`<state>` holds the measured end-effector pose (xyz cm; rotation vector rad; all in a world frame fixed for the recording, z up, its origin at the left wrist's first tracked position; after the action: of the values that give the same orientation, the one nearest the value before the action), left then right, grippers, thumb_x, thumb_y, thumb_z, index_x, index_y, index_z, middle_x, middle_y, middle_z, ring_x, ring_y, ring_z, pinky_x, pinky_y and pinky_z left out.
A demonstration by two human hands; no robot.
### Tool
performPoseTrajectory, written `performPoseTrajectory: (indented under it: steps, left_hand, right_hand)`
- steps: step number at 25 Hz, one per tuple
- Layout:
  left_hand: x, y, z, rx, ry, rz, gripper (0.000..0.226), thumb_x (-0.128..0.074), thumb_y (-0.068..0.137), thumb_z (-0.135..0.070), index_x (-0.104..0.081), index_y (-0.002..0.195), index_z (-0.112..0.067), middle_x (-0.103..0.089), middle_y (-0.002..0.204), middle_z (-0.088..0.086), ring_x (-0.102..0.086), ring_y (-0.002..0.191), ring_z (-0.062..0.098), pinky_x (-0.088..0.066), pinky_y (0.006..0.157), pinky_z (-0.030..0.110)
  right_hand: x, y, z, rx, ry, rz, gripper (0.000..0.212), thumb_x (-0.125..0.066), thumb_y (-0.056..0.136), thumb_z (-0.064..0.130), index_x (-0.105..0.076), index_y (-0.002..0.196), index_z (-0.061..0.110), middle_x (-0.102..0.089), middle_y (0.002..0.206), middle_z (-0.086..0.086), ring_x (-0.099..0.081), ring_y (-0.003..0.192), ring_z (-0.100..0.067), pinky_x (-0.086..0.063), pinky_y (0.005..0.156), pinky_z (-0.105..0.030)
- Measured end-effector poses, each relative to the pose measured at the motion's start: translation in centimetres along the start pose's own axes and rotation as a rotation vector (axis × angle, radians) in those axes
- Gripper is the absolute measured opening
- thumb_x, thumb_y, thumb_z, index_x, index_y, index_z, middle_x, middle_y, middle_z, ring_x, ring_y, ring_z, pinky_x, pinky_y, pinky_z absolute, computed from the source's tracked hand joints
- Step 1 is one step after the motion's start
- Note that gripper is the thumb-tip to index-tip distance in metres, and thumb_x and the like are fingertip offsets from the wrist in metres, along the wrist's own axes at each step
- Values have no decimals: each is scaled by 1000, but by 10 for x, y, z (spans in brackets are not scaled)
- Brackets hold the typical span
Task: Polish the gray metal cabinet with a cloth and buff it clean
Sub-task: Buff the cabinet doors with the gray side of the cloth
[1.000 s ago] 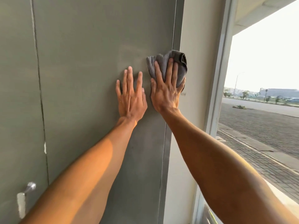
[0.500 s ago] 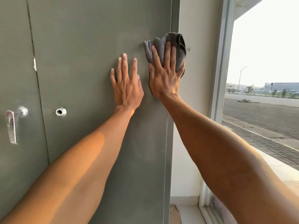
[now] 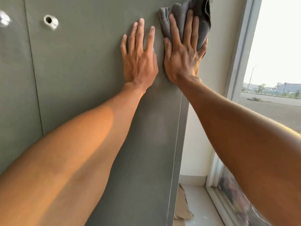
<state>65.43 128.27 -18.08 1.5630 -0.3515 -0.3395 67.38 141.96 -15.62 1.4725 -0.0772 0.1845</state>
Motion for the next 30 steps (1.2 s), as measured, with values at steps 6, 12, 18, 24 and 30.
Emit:
performPoseTrajectory:
  steps: [6, 12, 18, 24, 30]
  left_hand:
    - [-1, -90, -18, 43, 41, 92, 56, -33, 100, -24, -41, 156, -20, -27, 167, 11, -25, 155, 27, -24, 122, 52]
    - [0, -200, -20, 37, 37, 142, 52, -37, 105, -25, -39, 156, -17, -26, 167, 13, -24, 156, 27, -26, 122, 52]
    - [-2, -317, -14, 59, 9, 202, 50, -33, 109, -27, -35, 158, -17, -22, 169, 14, -19, 157, 28, -21, 123, 53]
    - [-4, -405, -14, 67, 2, 268, 50, -32, 110, -29, -35, 157, -15, -23, 168, 14, -22, 156, 29, -21, 123, 53]
    - [1, -487, -15, 46, -31, 361, 50, -29, 109, -29, -35, 156, -13, -20, 168, 15, -21, 156, 30, -22, 123, 55]
  right_hand:
    - [-15, -99, -8, -36, 20, 96, 55, -22, 107, 46, -13, 161, 40, -2, 171, -6, 1, 157, -21, -5, 121, -60]
    - [-32, -207, -22, -33, 4, 162, 54, -22, 108, 48, -12, 161, 41, -2, 171, -7, 1, 158, -20, -7, 120, -61]
    - [-49, -323, -30, -59, 30, 171, 57, -23, 104, 49, -19, 160, 39, -9, 170, -10, -5, 158, -25, -11, 119, -63]
    - [-66, -412, -40, -63, 55, 225, 60, -27, 103, 51, -10, 159, 39, -10, 170, -11, -5, 157, -26, -12, 119, -64]
    - [-82, -510, -52, -105, 84, 342, 60, -21, 105, 55, 5, 159, 45, 13, 169, -3, 12, 156, -21, -15, 118, -67]
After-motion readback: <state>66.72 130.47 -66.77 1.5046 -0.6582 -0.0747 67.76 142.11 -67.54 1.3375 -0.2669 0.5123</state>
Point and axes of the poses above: each hand's wrist, its own y-axis towards the middle knuckle, its own x-axis out of the back of the hand, z = x × y, the point moved 8 cm from there along y, towards the middle knuckle
